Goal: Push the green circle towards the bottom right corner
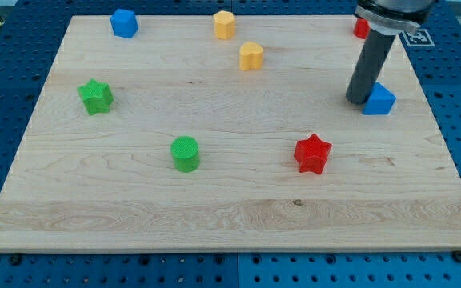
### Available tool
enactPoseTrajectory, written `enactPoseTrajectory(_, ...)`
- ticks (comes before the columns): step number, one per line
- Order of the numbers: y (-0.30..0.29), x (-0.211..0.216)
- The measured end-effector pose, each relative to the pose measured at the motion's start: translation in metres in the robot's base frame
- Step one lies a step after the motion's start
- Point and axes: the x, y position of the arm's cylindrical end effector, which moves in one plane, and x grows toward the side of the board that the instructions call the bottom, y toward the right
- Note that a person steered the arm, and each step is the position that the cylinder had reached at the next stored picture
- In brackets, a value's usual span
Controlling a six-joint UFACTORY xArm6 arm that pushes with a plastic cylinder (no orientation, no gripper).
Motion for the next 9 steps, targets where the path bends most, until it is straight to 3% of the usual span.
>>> enactPoseTrajectory(1,0.024,0.0)
enactPoseTrajectory(2,-0.003,0.0)
enactPoseTrajectory(4,-0.114,0.015)
enactPoseTrajectory(7,-0.146,0.015)
enactPoseTrajectory(9,-0.26,0.029)
